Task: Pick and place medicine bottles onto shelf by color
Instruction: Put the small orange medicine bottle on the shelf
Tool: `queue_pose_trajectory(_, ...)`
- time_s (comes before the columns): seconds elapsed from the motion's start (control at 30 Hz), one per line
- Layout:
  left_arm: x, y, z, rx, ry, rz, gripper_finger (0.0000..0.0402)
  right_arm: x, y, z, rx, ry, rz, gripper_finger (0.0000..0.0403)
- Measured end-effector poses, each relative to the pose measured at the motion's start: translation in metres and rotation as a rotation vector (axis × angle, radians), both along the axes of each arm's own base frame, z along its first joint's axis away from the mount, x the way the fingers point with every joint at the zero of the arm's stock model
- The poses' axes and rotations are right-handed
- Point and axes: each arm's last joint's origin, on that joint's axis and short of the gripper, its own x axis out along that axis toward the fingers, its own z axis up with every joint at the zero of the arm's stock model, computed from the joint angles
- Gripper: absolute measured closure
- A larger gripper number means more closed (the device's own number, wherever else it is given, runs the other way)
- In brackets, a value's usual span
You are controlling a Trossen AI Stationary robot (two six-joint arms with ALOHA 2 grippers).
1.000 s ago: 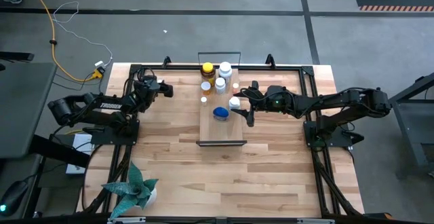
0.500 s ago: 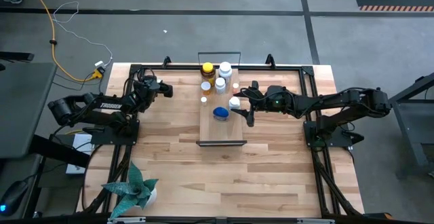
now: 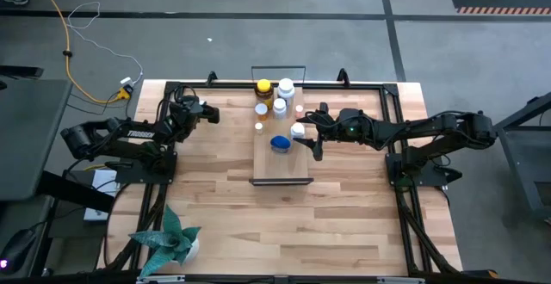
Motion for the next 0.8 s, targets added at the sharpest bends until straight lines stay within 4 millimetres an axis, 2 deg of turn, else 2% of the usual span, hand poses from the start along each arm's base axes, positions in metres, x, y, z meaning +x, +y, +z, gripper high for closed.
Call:
queue_pose_trajectory(0.57, -0.002, -0.007, 0.017, 0.021, -0.09, -0.083, 0.0287, 0.0, 0.0, 0.0, -0.01, 0.002, 0.003, 0.0105)
queue_pose_trajectory(0.8, 0.01, -0.01, 0.028, 0.037, -0.119, -0.198, 0.0287, 0.0, 0.0, 0.0, -0.008, 0.001, 0.002, 0.0105)
